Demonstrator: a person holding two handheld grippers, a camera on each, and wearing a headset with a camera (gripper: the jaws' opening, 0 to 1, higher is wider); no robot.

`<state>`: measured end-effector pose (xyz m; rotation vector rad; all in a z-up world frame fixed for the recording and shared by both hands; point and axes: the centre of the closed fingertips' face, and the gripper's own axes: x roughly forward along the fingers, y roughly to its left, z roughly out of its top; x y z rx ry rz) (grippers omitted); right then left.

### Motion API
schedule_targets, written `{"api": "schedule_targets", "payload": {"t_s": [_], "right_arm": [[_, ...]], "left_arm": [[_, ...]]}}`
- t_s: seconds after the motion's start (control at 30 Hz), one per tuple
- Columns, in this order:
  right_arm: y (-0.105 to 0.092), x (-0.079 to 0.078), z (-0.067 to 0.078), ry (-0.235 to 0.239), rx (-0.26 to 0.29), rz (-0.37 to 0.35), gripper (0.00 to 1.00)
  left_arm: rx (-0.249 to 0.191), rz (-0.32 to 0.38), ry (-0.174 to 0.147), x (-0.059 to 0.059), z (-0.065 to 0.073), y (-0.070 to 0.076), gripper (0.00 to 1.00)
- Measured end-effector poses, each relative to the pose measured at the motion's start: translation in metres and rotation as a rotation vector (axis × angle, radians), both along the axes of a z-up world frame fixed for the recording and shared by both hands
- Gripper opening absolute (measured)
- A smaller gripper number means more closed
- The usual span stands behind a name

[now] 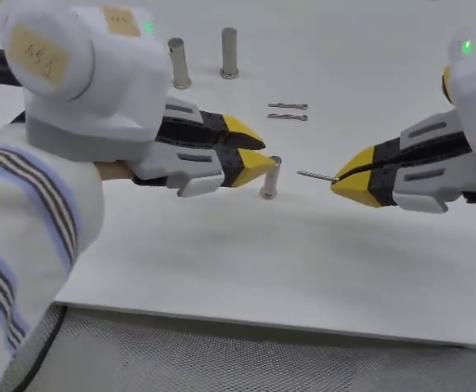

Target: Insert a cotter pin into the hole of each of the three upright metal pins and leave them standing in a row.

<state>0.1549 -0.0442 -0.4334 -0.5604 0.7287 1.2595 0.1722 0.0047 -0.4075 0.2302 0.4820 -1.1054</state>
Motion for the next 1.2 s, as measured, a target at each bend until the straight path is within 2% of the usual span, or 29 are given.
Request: {"api": "schedule_targets", "payload": {"t_s": [0.17, 0.23, 0.53, 0.67, 0.9, 1.2], "right_arm": [[0.001, 0.008, -0.006, 0.006, -0.006, -0.016, 0.00], [0.006, 0.006, -0.006, 0.008, -0.011, -0.018, 0.00], [0.008, 0.013, -0.012, 0.019, -0.008, -0.008, 0.00], [0.010, 0.016, -0.013, 0.020, -0.002, -0.012, 0.00], [0.015, 0.016, -0.013, 0.020, 0.005, -0.002, 0.00], [0.017, 0.017, -0.014, 0.014, 0.002, 0.013, 0.00]], "left_arm": [[0.010, -0.011, 0.017, 0.005, -0.006, -0.004, 0.12], [0.018, -0.022, 0.023, 0.006, -0.009, -0.005, 0.13], [0.051, -0.072, 0.026, 0.011, -0.021, -0.005, 0.12], [0.049, -0.074, 0.028, 0.011, -0.024, -0.008, 0.13], [0.073, -0.090, 0.017, 0.009, -0.028, -0.009, 0.06], [0.082, -0.107, -0.002, 0.010, -0.030, -0.008, 0.06]]}}
